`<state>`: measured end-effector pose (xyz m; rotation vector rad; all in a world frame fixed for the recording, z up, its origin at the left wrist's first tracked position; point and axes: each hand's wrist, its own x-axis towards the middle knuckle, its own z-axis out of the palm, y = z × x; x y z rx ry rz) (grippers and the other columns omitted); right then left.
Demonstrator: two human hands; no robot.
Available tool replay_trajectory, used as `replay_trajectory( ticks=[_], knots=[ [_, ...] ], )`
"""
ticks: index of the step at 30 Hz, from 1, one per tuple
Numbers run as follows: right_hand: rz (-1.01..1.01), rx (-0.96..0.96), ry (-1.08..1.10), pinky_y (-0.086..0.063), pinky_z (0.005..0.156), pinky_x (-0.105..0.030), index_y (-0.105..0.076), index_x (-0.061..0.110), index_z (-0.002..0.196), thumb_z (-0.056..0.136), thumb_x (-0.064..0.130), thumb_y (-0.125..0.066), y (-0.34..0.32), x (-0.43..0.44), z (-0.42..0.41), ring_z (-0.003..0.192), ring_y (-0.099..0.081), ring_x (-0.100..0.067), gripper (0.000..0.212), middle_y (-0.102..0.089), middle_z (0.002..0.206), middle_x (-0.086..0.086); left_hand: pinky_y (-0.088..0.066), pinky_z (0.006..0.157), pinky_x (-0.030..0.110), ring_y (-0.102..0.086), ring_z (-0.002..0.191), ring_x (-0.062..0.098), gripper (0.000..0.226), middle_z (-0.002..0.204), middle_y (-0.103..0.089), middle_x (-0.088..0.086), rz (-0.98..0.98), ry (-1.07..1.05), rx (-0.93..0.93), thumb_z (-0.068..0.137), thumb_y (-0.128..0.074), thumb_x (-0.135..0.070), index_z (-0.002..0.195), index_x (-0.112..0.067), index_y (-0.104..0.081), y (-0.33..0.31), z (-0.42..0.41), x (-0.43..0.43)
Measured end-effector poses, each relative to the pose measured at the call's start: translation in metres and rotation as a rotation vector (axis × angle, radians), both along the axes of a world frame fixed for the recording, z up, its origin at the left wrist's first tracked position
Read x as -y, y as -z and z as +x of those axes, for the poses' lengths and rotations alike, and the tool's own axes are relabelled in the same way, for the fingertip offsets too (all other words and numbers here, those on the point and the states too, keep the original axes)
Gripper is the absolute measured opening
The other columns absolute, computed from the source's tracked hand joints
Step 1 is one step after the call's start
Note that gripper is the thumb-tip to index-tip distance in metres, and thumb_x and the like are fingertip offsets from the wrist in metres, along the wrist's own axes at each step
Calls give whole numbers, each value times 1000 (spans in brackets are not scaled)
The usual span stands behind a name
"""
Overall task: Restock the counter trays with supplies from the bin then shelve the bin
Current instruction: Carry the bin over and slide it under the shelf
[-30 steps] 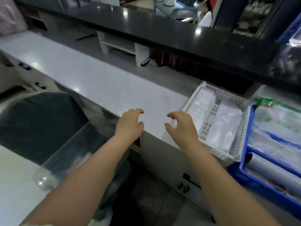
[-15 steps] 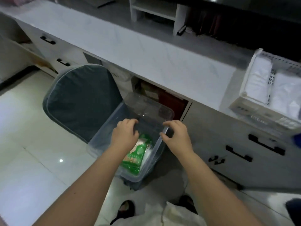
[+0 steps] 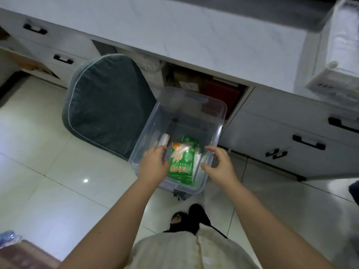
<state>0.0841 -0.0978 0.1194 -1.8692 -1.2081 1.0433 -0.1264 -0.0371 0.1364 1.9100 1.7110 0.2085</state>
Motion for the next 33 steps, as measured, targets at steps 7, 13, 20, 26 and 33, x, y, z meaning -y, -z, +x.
replay_trajectory(
  ticks=[7,13,20,26,33],
  knots=[
    [-155,-226,181,-44,97,-37,-50,35,124,76,5,-75,31,-13,-8,122,-43,-23,62,-43,136,-4,-46,92,39,-51,115,24,44,129,-53,7,-127,-43,29,86,-60,-13,129,-18,-53,26,-31,-18],
    [-184,-185,367,-45,99,-38,-36,29,141,76,0,-72,67,-28,-22,126,-40,-22,80,-32,145,-5,-42,99,42,-45,122,28,57,133,-50,8,-223,79,15,82,-63,-11,135,-23,-46,68,-69,-82],
    [-328,-266,690,-40,90,-24,-21,29,147,81,-1,-67,134,-32,-41,125,-40,-21,86,-37,144,-1,-48,96,43,-49,123,26,80,145,-42,7,-574,-143,248,81,-69,-5,147,-25,-28,123,-106,-165],
    [-437,-395,853,-50,64,-31,-55,24,122,77,-8,-63,181,-3,-46,83,-61,-17,57,-64,108,-7,-53,88,53,-58,110,27,71,130,-56,4,-905,-222,447,83,-59,9,138,-32,-42,159,-108,-177],
    [-326,-461,871,-51,65,-24,-52,41,126,81,-8,-56,159,14,-54,92,-64,-12,67,-66,106,5,-51,80,66,-52,119,36,96,143,-39,5,-964,-162,538,80,-46,23,139,-52,-31,151,-108,-177]
  ],
)
